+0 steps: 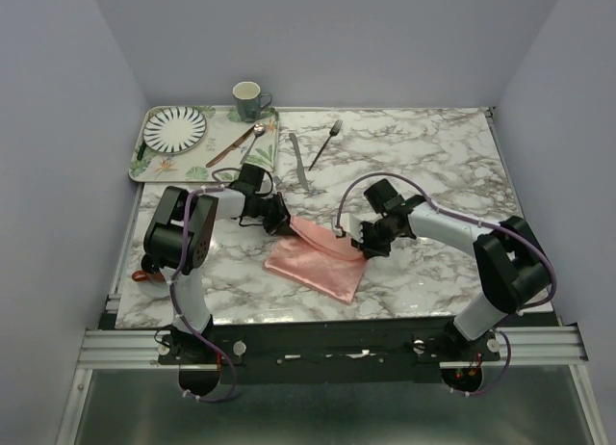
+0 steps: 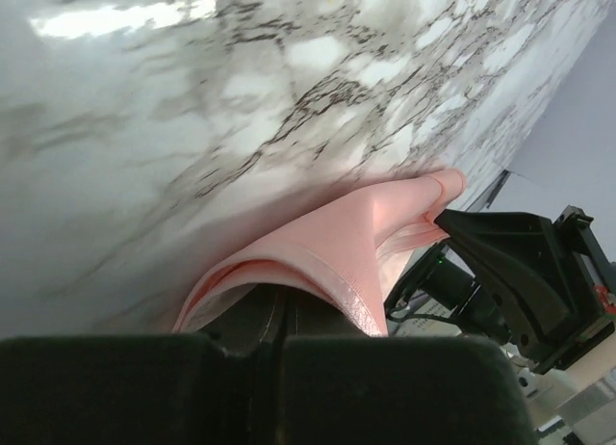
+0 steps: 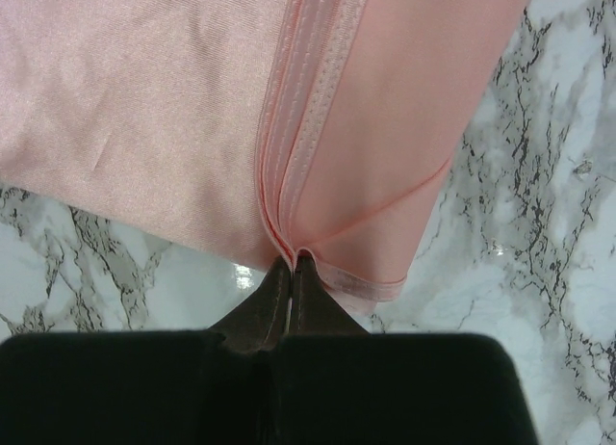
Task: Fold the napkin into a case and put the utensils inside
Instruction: Fold the lower triangle-folded napkin at the center of the board.
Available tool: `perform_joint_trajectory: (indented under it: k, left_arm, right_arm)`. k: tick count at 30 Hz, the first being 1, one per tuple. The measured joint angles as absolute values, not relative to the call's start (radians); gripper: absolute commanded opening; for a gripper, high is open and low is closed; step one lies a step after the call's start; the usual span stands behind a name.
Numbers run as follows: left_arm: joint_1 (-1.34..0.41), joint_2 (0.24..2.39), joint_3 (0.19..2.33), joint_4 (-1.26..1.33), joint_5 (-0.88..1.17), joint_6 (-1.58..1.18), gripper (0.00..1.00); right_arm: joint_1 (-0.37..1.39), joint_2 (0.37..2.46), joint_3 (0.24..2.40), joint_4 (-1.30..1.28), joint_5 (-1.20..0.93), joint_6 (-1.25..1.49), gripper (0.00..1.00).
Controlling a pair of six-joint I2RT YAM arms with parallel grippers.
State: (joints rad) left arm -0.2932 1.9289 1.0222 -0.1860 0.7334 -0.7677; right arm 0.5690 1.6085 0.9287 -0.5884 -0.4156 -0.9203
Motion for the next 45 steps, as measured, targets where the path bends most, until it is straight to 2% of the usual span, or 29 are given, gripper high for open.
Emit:
perform_joint_trajectory:
  k: [10, 16, 28, 36, 41, 45]
  left_arm:
    - [-0.150, 1.715, 0.878, -0.253, 0.693, -0.679, 0.08]
    - [-0.147, 1.647, 0.833, -0.279, 0.692, -0.670, 0.07]
    - [-0.157, 1.773, 0.846, -0.274, 0.703, -0.686, 0.04]
    - [-0.139, 1.901, 1.013, -0.229, 0.709, -0.671, 0.05]
    - [-0.113, 1.897, 1.044, -0.209, 0.671, -0.651, 0.07]
    - [-0.107, 1.807, 1.010, -0.211, 0.661, -0.653, 0.07]
  right_arm:
    - [0.570, 1.700, 1.011, -0.586, -0.404, -0.824, 0.01]
    - [0.570, 1.733, 1.048, -0.589, -0.405, -0.775, 0.01]
    - [0.570, 1.795, 1.123, -0.600, -0.368, -0.708, 0.01]
    - [0.544, 1.872, 1.229, -0.591, -0.299, -0.698, 0.01]
    - [0.521, 1.891, 1.264, -0.593, -0.276, -0.699, 0.01]
    - [0.519, 1.907, 1.307, -0.632, -0.276, -0.691, 0.01]
